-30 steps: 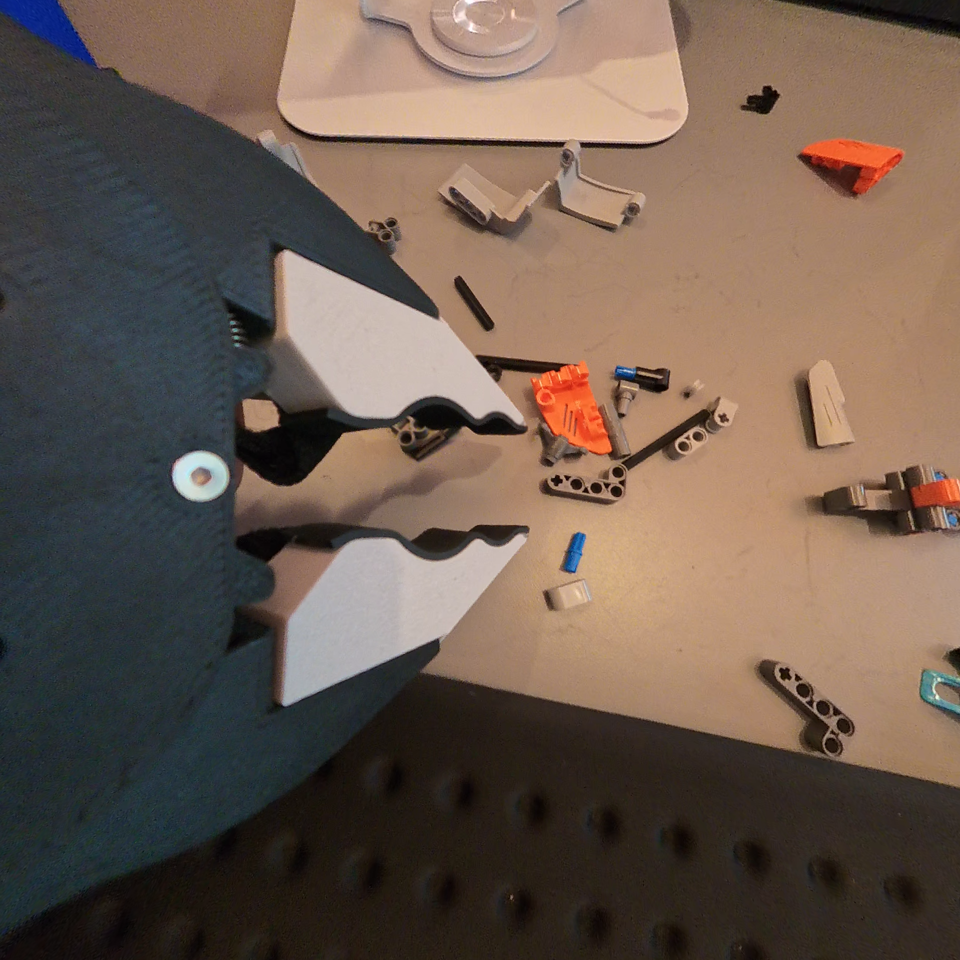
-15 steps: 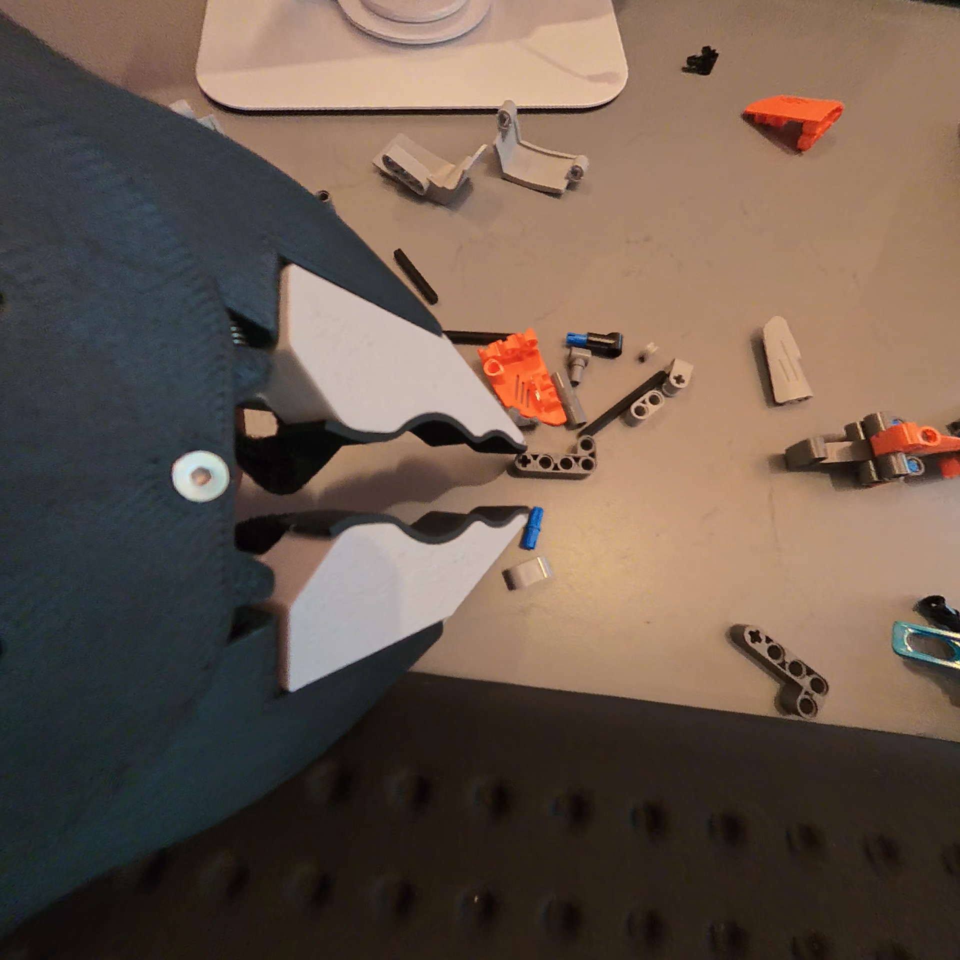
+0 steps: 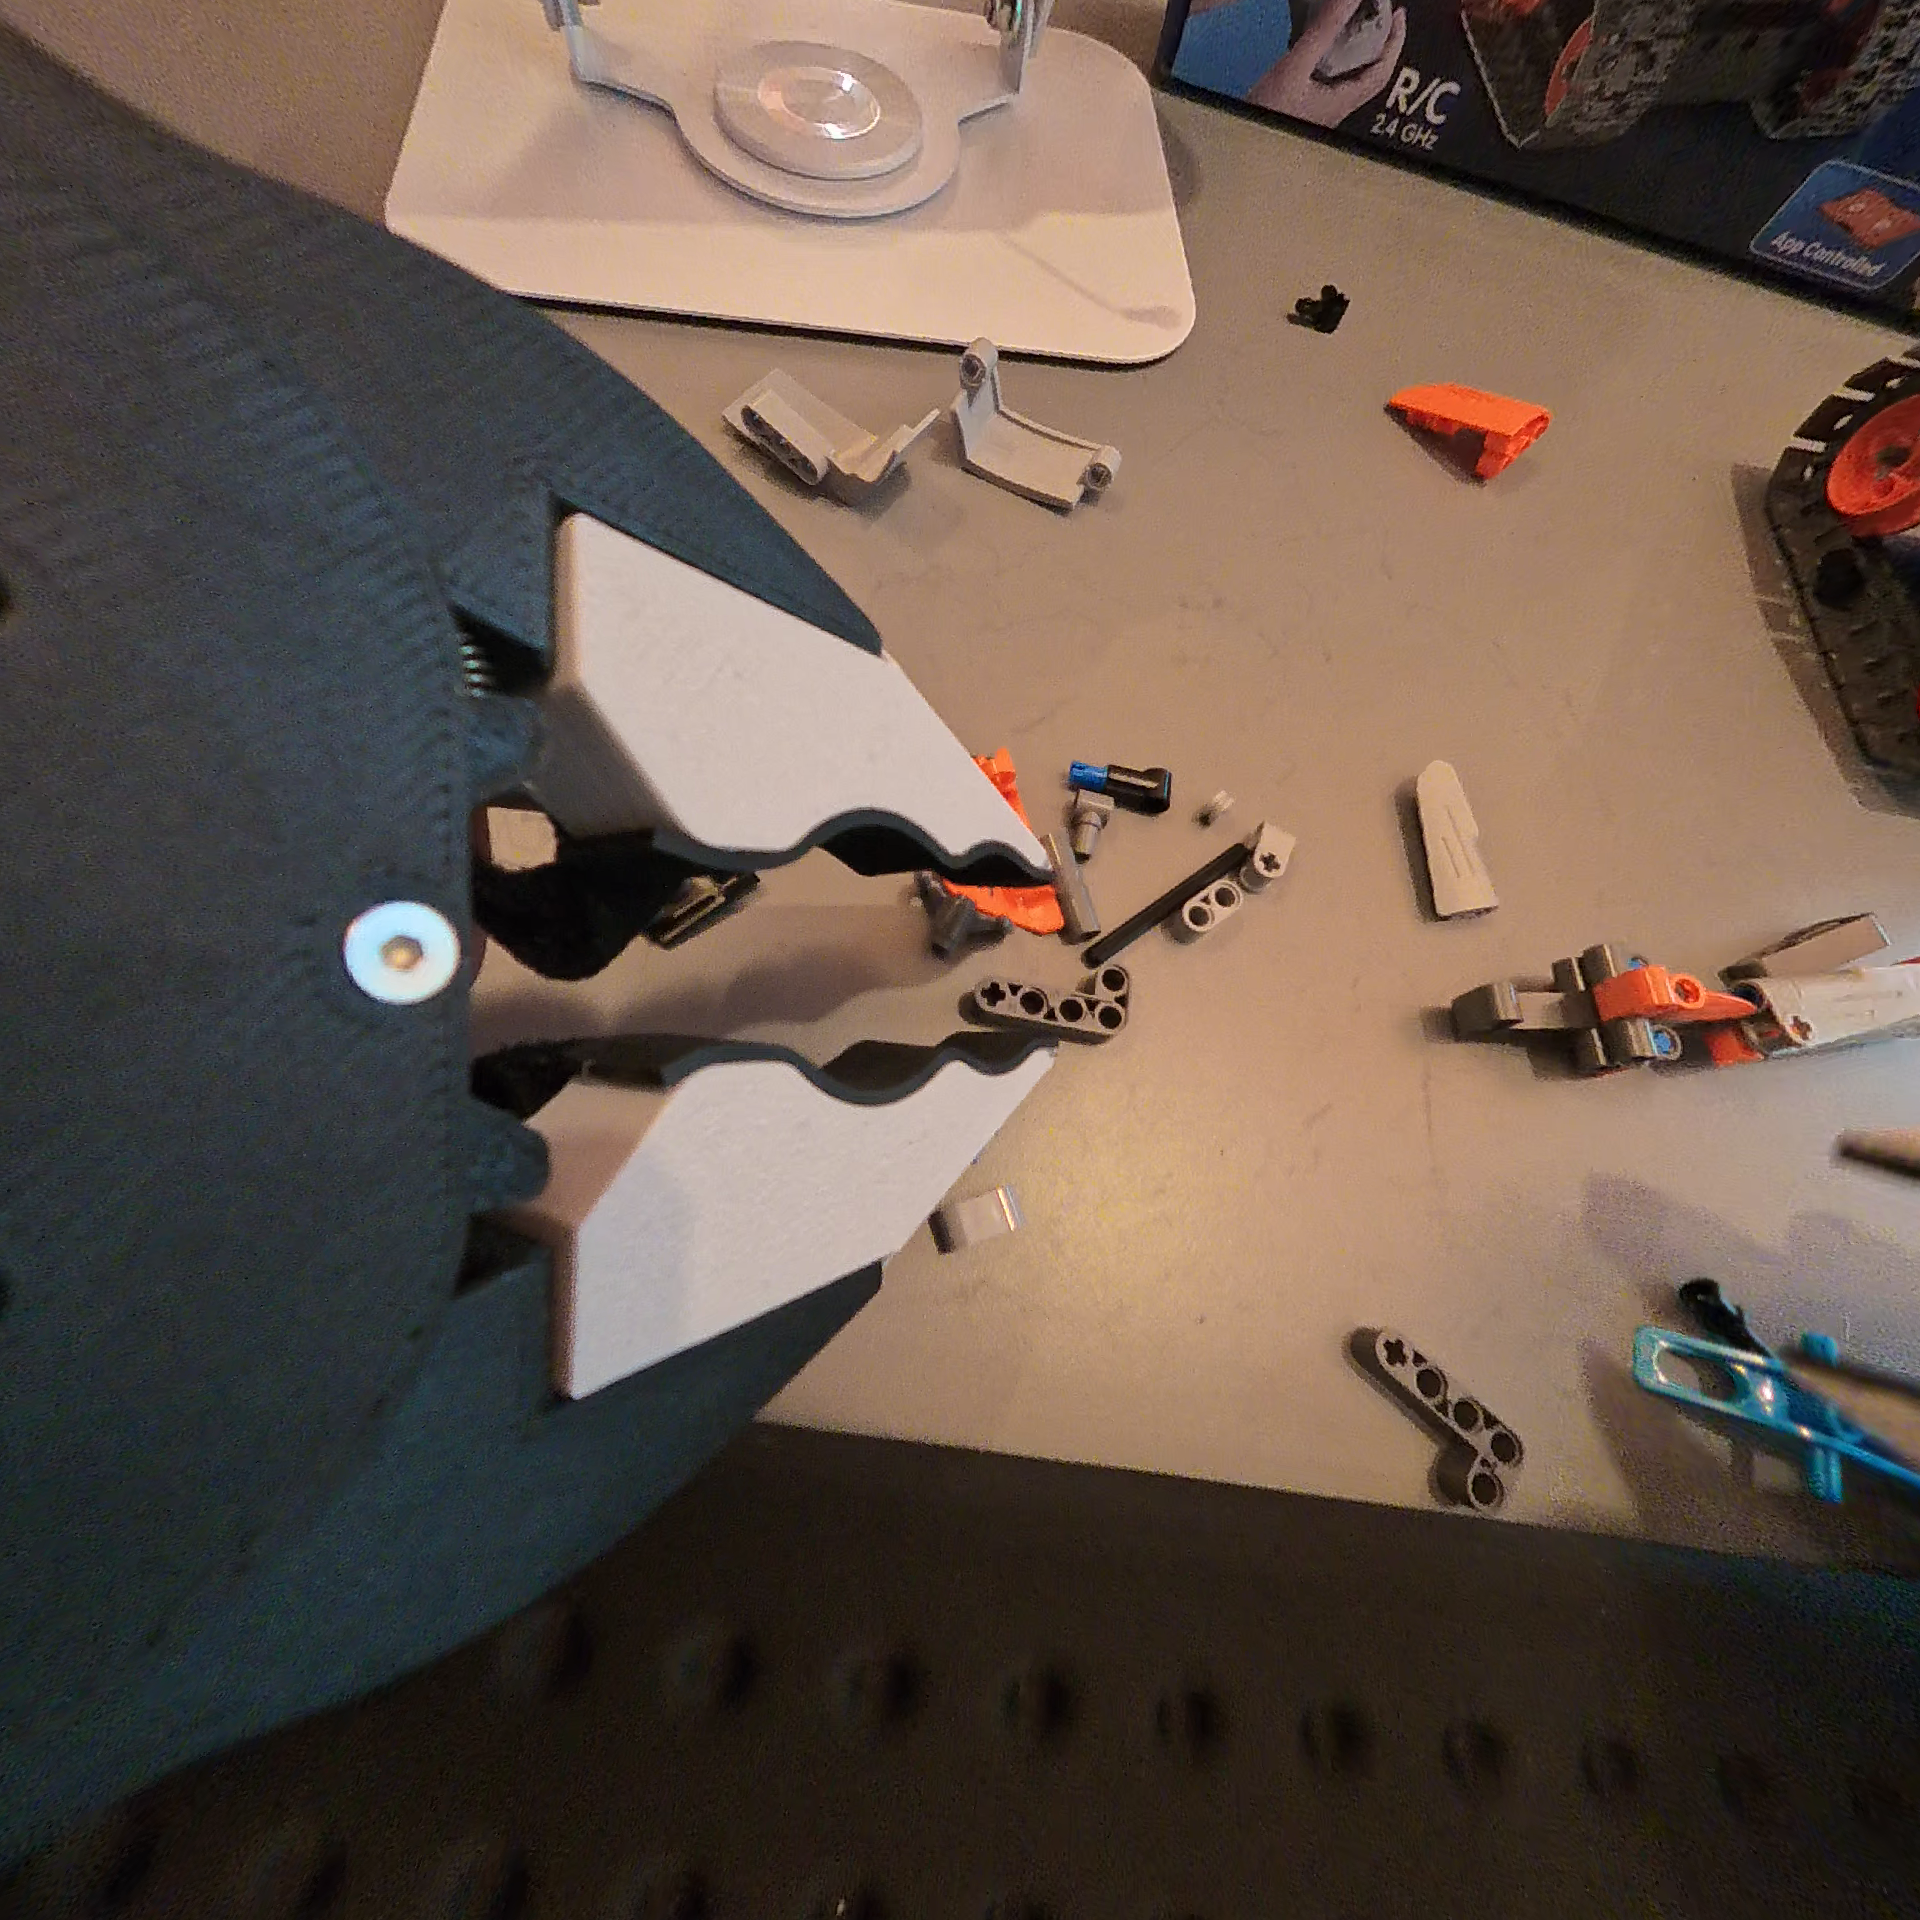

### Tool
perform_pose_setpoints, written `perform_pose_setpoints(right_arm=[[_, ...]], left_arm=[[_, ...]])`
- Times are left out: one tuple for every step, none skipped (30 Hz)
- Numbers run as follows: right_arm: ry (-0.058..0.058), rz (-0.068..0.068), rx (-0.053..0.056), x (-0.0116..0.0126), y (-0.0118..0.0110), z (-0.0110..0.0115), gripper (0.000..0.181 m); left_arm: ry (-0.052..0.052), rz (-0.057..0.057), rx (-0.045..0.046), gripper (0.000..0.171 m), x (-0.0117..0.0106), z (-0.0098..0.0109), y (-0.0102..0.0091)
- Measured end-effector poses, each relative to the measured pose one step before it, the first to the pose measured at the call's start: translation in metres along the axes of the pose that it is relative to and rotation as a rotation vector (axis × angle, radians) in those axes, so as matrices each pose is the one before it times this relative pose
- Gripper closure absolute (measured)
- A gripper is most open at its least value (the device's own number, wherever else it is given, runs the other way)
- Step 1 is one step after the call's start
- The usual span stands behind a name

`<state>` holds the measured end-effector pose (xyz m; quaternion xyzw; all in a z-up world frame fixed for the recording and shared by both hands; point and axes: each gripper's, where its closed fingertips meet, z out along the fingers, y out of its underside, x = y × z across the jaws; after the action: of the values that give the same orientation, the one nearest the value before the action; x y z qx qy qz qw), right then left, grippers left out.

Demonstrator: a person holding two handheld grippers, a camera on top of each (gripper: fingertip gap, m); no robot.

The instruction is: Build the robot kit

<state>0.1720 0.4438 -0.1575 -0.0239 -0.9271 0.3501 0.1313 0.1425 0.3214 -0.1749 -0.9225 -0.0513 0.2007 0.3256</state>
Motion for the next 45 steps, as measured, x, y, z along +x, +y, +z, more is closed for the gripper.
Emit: perform_pose_setpoints(right_arm=[[0.0406,0.0087,-0.0161,0.01149,0.00475,-0.00258,0.15],[0.0394,0.0023,-0.0209,0.01116,0.00542,-0.00112,0.149],[0.0358,0.0041,-0.0202,0.01072,0.00479,0.00045,0.148],[0.015,0.0007,-0.0228,0.00674,0.00471,0.00188,0.146],[0.0022,-0.0033,-0.0166,0.004,0.00316,0.00271,0.143],[0.0048,0.0001,-0.0071,0.00402,0.00125,0.00313,0.142],[0.0008,0.0014,-0.0135,0.00275,0.00198,0.00334,0.141],[-0.002,-0.0106,-0.0245,0.00133,0.0034,0.00337,0.142],[0.0074,-0.0176,-0.0212,0.00239,0.0027,0.0031,0.143],[0.0002,-0.0128,-0.0173,0.00176,0.00248,0.00317,0.146],[-0.0128,-0.0119,-0.0154,0.00004,0.0031,0.00316,0.15],[-0.0051,-0.0154,-0.0081,0.00104,0.00249,0.00249,0.157],[0.006,-0.0155,0.0027,0.00238,0.0009,0.00109,0.159],[-0.0073,-0.0145,0.0007,0.00012,0.00085,0.00016,0.162],[-0.0064,-0.025,0.0062,-0.00068,0.00016,-0.00023,0.164],[-0.0052,-0.0274,0.0081,-0.00104,0.0,-0.00061,0.164],[-0.0094,-0.0146,0.0003,-0.0012,0.00067,-0.00032,0.164],[-0.0062,-0.0061,-0.0005,-0.00051,0.00031,-0.00046,0.164],[-0.0051,-0.0025,-0.0051,-0.00016,0.00093,-0.00056,0.164],[-0.0043,-0.0058,-0.0028,-0.00031,0.00092,-0.00092,0.164],[-0.0135,-0.0109,0.0056,-0.00252,-0.00022,-0.00129,0.164],[-0.0167,-0.0133,0.0188,-0.00357,-0.00226,-0.00158,0.164],[-0.0082,-0.0038,0.0205,-0.00209,-0.00278,-0.00175,0.163],[-0.0085,0.0014,0.0038,-0.00146,-0.0004,-0.00188,0.16],[0.0014,-0.0091,-0.0018,-0.00041,0.00069,-0.00215,0.161],[0.0063,-0.0128,0.0086,0.0001,-0.00063,-0.00256,0.162],[-0.0006,0.0055,0.0105,0.00019,-0.00103,-0.00223,0.156],[-0.0046,0.0218,0.0004,0.00082,0.00022,-0.00084,0.15],[-0.0107,0.0146,-0.0123,0.00011,0.00245,0.00077,0.148],[-0.0055,-0.0014,-0.0133,-0.0001,0.00284,0.0019,0.148],[-0.0115,0.0006,-0.0133,-0.00143,0.0025,0.00255,0.148],[-0.0161,0.0034,-0.011,-0.00245,0.00164,0.00266,0.148],[-0.005,-0.0017,0.0099,-0.00108,-0.00145,0.00139,0.153],[-0.0015,-0.0031,0.0031,-0.00075,-0.00067,0.00081,0.158],[0.0058,-0.0038,-0.0027,0.00062,0.00027,0.00043,0.163],[0.0108,-0.0061,0.0002,0.00152,-0.0002,-0.0003,0.166],[0.0125,0.0003,0.007,0.00212,-0.00132,-0.00075,0.167],[0.0039,0.0048,0.0098,0.00098,-0.00184,-0.00094,0.167],[0.0095,0.0003,0.0133,0.00162,-0.00234,-0.00126,0.167],[0.017,0.0011,0.0136,0.0025,-0.00245,-0.00152,0.167],[0.0138,0.0041,0.0122,0.00226,-0.0023,-0.00142,0.167],[0.0126,-0.0011,0.0129,0.00182,-0.00238,-0.00131,0.167],[0.018,-0.0032,0.0163,0.00253,-0.00278,-0.00113,0.167],[0.0109,0.0028,0.0124,0.00165,-0.00244,-0.00087,0.167],[0.0094,-0.0002,0.01,0.00138,-0.00204,-0.00056,0.167]], left_arm=[[-0.0007,0.0016,-0.00449,0.146,-0.00036,0.00028,0.00115],[-0.0031,-0.0005,-0.00233,0.145,-0.00086,0.0002,0.00097],[-0.0052,-0.0021,0.00046,0.145,-0.00123,-0.00024,0.00044],[-0.0046,-0.0022,0.00129,0.145,-0.00121,-0.00056,0.00015],[-0.0062,-0.0024,0.00309,0.145,-0.00138,-0.0008,-0.00035],[-0.0064,-0.004,0.00409,0.145,-0.0014,-0.00093,-0.00069],[-0.0039,-0.0044,0.00344,0.146,-0.00088,-0.00065,-0.00057],[-0.0045,-0.0015,0.00127,0.146,-0.00074,-0.00036,-0.0002],[-0.0066,0.0005,-0.00221,0.146,-0.00104,-0.00033,0.00054],[-0.0033,-0.0005,-0.00321,0.146,-0.00067,-0.0003,0.00083],[-0.0008,-0.0025,-0.00169,0.146,-0.00044,-0.00027,0.00085],[-0.0058,-0.0019,0.00087,0.146,-0.00135,-0.00041,0.00046],[-0.0064,-0.0021,0.00033,0.146,-0.00161,-0.0006,0.00049],[-0.0028,-0.0022,0.00451,0.146,-0.00096,-0.00065,-0.00043],[0.0014,-0.0023,0.00727,0.146,-0.00008,-0.00055,-0.00105],[0.0001,-0.0003,0.00504,0.145,0.00005,-0.00026,-0.00116],[-0.0002,0.0022,0.00049,0.145,0.00031,0.00014,-0.00046],[0.0024,0.0033,-0.00206,0.145,0.00081,0.00059,0.00005],[0.0032,0.0032,-0.00291,0.145,0.001,0.00066,0.0003],[0.0008,0.0023,-0.00436,0.145,0.0004,0.00058,0.00066],[-0.0031,0.0017,-0.00409,0.144,-0.00045,0.00014,0.00067],[-0.0018,0.0004,-0.00135,0.144,-0.00038,-0.00029,0.00014],[0.0,-0.0017,0.003,0.144,-0.0003,-0.00061,-0.00039],[-0.0007,-0.0027,0.00499,0.144,-0.00043,-0.00068,-0.00086],[-0.0011,-0.0015,0.00293,0.144,-0.00033,-0.00055,-0.00055],[-0.0007,-0.0001,0.00304,0.144,-0.00037,-0.00031,-0.00065],[0.0043,-0.0008,0.00529,0.144,0.00041,0.00015,-0.00177],[0.0064,0.0034,0.00361,0.143,0.00119,0.00029,-0.00224],[0.0009,0.0084,-0.00064,0.143,0.00067,0.00033,-0.00172],[-0.006,0.0068,-0.00276,0.143,-0.00073,0.0,-0.0011],[-0.0075,0.0015,-0.00051,0.143,-0.00177,-0.00052,-0.00063],[-0.0055,-0.0038,0.00608,0.143,-0.00185,-0.00106,-0.001],[-0.0012,-0.0069,0.00926,0.143,-0.00138,-0.0011,-0.00113],[-0.0001,-0.0048,0.00826,0.144,-0.00083,-0.0008,-0.00094],[-0.0007,-0.0022,0.00359,0.144,-0.00054,-0.00006,-0.00031],[-0.0012,0.0007,-0.00185,0.144,-0.0002,0.00075,0.00044],[-0.0015,0.0035,-0.0042,0.144,0.0001,0.00118,0.00064],[-0.0067,0.0054,-0.00361,0.144,-0.00059,0.00112,0.00039],[-0.0094,0.004,-0.00162,0.145,-0.00111,0.00058,0.00015],[-0.0066,0.0006,0.00313,0.145,-0.00113,0.00013,-0.00056],[-0.0056,-0.0035,0.00846,0.145,-0.00136,-0.00027,-0.00136],[-0.0083,-0.0061,0.01062,0.145,-0.0021,-0.00063,-0.00176],[-0.0107,-0.0068,0.01089,0.144,-0.00258,-0.00074,-0.00173],[-0.0131,-0.0079,0.0114,0.143,-0.00312,-0.00094,-0.00174],[-0.0155,-0.0074,0.01411,0.143,-0.00342,-0.00096,-0.00216]])
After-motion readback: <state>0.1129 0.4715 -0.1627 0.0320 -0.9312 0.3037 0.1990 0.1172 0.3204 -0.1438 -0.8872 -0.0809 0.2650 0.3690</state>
